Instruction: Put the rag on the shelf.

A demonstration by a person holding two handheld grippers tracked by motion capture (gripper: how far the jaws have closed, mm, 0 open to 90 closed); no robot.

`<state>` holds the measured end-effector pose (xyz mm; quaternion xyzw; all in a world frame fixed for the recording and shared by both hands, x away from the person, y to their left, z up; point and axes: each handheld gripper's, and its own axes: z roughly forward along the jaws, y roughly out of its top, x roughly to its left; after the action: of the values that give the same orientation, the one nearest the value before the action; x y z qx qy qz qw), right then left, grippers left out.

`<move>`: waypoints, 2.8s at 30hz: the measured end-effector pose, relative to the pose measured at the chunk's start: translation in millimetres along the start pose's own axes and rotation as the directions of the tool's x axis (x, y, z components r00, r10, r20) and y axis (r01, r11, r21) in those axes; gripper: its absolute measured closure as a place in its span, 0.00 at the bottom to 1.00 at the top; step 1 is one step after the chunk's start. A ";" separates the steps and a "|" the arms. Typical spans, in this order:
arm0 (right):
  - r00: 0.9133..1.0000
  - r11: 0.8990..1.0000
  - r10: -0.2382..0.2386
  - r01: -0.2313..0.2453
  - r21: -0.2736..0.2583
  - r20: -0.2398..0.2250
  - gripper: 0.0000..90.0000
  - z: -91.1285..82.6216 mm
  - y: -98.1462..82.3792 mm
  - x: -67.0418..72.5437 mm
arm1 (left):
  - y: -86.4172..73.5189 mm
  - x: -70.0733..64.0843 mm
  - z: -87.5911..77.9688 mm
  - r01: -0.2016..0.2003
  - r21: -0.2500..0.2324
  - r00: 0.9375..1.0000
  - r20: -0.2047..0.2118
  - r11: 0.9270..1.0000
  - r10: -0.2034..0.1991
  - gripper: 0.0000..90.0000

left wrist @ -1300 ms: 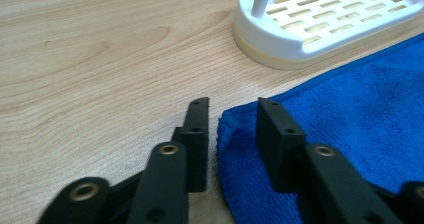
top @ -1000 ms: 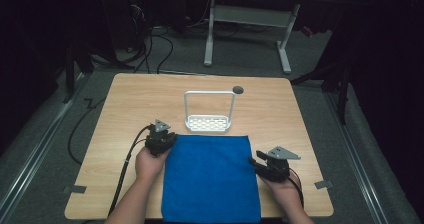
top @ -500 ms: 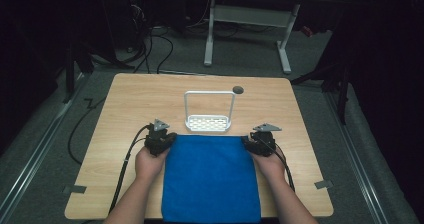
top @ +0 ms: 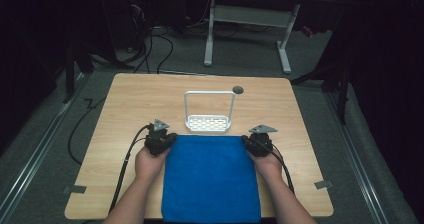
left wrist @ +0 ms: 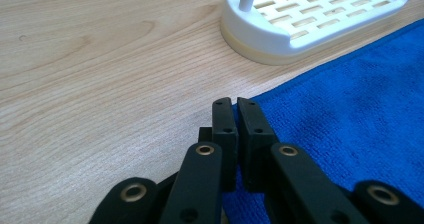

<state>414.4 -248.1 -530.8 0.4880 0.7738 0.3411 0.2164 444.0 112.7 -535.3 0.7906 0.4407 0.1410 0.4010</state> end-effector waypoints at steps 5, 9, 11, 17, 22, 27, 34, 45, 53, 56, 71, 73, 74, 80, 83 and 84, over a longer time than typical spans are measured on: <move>1.000 0.998 -0.015 0.016 -0.059 0.022 0.99 -12.4 0.7 4.2 | -2.1 -3.7 -3.0 -0.047 -0.015 0.999 0.017 0.999 0.048 0.97; 1.000 0.990 -0.009 0.012 -0.140 0.017 0.99 -29.2 -1.1 9.8 | -7.2 -11.8 -11.0 -0.109 -0.077 0.994 0.014 0.991 0.110 0.97; 1.000 0.985 -0.017 0.018 -0.173 0.010 0.99 -36.6 -2.0 12.5 | -6.8 -12.4 -13.4 -0.108 -0.093 0.994 0.014 0.990 0.110 0.97; 0.999 0.980 -0.027 0.022 -0.198 -0.022 0.99 -46.7 -5.2 17.7 | -6.6 -15.2 -27.4 -0.050 -0.162 0.998 0.036 0.986 0.056 0.98; 0.999 0.972 -0.043 0.037 -0.233 -0.020 0.99 -57.2 -3.0 21.3 | -3.8 -18.8 -41.3 -0.043 -0.215 0.998 0.030 0.976 0.051 0.97; 0.999 0.962 -0.044 0.036 -0.271 -0.023 0.99 -68.3 0.7 23.6 | 0.0 -20.8 -55.7 -0.022 -0.275 0.998 0.045 0.961 0.035 0.97; 0.998 0.939 -0.045 0.031 -0.343 -0.034 0.99 -88.4 7.3 26.5 | 5.5 -21.3 -79.4 -0.005 -0.362 0.998 0.055 0.932 0.027 0.97; 0.998 0.895 -0.061 0.045 -0.444 -0.022 0.99 -119.7 15.6 29.8 | 18.7 -35.8 -113.5 -0.066 -0.466 0.994 0.042 0.882 0.097 0.97; 0.997 0.852 -0.078 0.063 -0.520 -0.007 0.99 -146.3 27.3 33.8 | 30.6 -45.1 -136.1 -0.107 -0.534 0.990 0.018 0.839 0.138 0.98; 0.997 0.833 -0.083 0.070 -0.549 0.002 0.99 -155.6 34.2 35.3 | 38.9 -47.8 -143.9 -0.119 -0.560 0.989 0.011 0.820 0.150 0.98; 0.993 0.759 -0.112 0.116 -0.640 0.047 0.99 -187.8 77.0 37.0 | 80.3 -48.3 -174.4 -0.152 -0.638 0.986 -0.043 0.755 0.163 0.98; 0.992 0.753 -0.111 0.118 -0.648 0.052 0.99 -190.6 82.2 36.3 | 85.1 -47.8 -177.9 -0.162 -0.642 0.984 -0.052 0.749 0.169 0.98; 0.992 0.750 -0.112 0.120 -0.650 0.054 0.99 -191.4 83.6 36.1 | 87.0 -47.9 -179.5 -0.170 -0.643 0.983 -0.060 0.747 0.172 0.98; 0.992 0.741 -0.108 0.123 -0.660 0.064 0.99 -194.8 89.0 34.2 | 94.6 -46.8 -184.3 -0.177 -0.652 0.982 -0.068 0.737 0.175 0.98; 0.993 0.744 -0.101 0.117 -0.658 0.062 0.99 -194.0 90.2 32.4 | 99.1 -42.2 -181.8 -0.159 -0.651 0.985 -0.053 0.742 0.164 0.98; 0.994 0.745 -0.096 0.112 -0.658 0.060 0.99 -193.6 90.8 32.1 | 101.9 -39.0 -180.3 -0.150 -0.645 0.986 -0.047 0.749 0.158 0.98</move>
<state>326.4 -254.1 -333.3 0.3401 0.6272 0.5741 0.4017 377.3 143.5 -337.8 0.6384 0.2963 0.3124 0.6380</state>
